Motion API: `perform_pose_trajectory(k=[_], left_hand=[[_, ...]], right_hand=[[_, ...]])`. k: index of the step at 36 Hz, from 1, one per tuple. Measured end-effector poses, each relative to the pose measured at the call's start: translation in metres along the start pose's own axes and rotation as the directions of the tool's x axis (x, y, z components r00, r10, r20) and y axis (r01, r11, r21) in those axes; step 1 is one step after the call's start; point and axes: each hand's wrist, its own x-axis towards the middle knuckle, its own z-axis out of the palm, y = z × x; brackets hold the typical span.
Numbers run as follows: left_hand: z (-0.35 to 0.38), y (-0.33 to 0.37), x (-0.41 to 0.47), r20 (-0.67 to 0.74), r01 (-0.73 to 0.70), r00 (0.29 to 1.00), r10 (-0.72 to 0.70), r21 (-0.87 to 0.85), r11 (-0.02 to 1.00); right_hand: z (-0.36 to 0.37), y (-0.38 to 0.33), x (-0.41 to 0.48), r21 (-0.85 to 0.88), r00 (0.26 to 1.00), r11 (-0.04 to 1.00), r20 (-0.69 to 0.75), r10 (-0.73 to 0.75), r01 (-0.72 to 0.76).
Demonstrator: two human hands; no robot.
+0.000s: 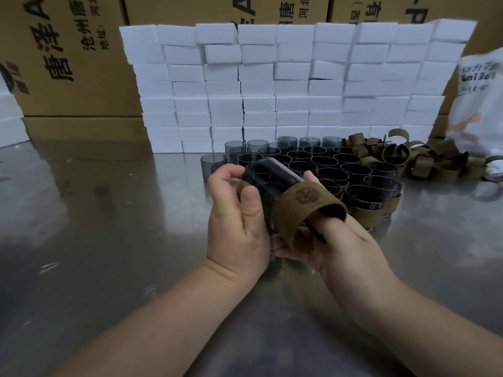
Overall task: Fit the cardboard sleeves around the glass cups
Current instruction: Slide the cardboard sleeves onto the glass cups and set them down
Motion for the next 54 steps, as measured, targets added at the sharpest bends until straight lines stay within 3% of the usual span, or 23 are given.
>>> perform_pose_trajectory(k=[7, 11, 15, 19, 23, 28, 33, 41, 54], left_hand=[[-0.001, 0.004, 0.001, 0.0, 0.045, 0.999, -0.045, -0.054, 0.998], [-0.003, 0.012, -0.003, 0.136, -0.076, 0.988, 0.07, 0.041, 0.996], [-0.006, 0.02, -0.007, 0.342, -0.176, 0.933, 0.115, 0.152, 0.973], [-0.008, 0.025, -0.005, 0.42, -0.244, 0.901, 0.109, 0.284, 0.927], [-0.006, 0.026, -0.006, 0.412, -0.208, 0.91, 0.053, 0.341, 0.917], [-0.006, 0.023, -0.005, 0.349, -0.154, 0.936, 0.035, 0.319, 0.935], [-0.007, 0.023, -0.002, 0.308, -0.141, 0.95, 0.039, 0.314, 0.939], [-0.009, 0.023, 0.001, 0.338, -0.128, 0.941, 0.011, 0.326, 0.937], [-0.013, 0.018, 0.005, 0.414, -0.133, 0.91, -0.005, 0.304, 0.943]], right_hand=[[0.0, 0.002, -0.001, 0.043, 1.0, 0.999, -0.03, -0.003, 0.005], [0.001, -0.003, -0.001, 0.156, 0.995, 0.988, -0.094, 0.019, -0.004], [0.002, -0.006, -0.002, 0.111, 0.987, 0.992, -0.152, -0.049, 0.066], [0.002, -0.004, -0.006, -0.095, 0.986, 0.994, -0.15, -0.068, 0.053], [0.003, -0.004, -0.008, -0.26, 0.981, 0.963, -0.16, -0.112, 0.068], [0.008, -0.009, -0.01, -0.329, 0.98, 0.928, -0.027, -0.197, 0.177], [0.004, -0.01, -0.008, -0.338, 0.981, 0.924, -0.019, -0.195, 0.178], [0.001, -0.016, -0.009, -0.31, 0.985, 0.943, -0.08, -0.153, 0.121], [-0.003, -0.023, -0.008, -0.344, 0.977, 0.927, -0.097, -0.191, 0.147]])
